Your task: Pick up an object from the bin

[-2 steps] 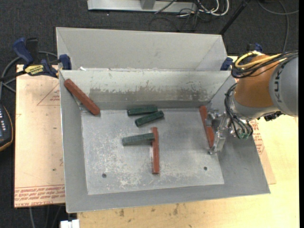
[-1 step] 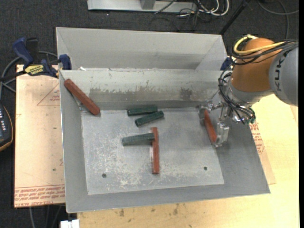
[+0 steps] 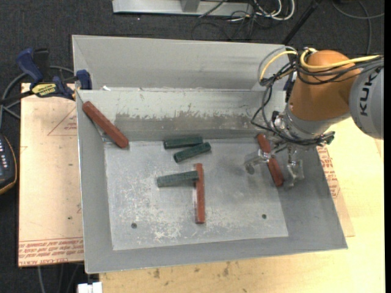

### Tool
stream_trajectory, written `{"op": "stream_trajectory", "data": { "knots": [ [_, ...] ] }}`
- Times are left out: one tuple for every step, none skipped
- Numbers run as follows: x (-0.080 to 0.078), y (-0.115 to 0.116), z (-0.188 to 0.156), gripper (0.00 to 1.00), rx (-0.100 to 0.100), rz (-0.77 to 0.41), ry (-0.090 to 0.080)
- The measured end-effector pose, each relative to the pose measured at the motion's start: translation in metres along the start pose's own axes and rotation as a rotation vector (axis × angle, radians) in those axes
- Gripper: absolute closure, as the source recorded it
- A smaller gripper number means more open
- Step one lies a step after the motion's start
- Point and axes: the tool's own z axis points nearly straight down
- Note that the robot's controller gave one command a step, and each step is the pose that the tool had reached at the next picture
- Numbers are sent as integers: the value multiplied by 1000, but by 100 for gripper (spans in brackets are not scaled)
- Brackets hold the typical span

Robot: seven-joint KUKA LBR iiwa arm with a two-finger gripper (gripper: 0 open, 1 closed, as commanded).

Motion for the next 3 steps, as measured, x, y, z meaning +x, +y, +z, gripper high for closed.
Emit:
{"op": "stream_trajectory", "data": {
  "knots": [
    [-11, -14, 3, 0, 83, -489, 4],
    [-14, -21, 18, 0, 71, -1042, 30],
    [-20, -21, 16, 100, 81, -1042, 21]
  ]
}}
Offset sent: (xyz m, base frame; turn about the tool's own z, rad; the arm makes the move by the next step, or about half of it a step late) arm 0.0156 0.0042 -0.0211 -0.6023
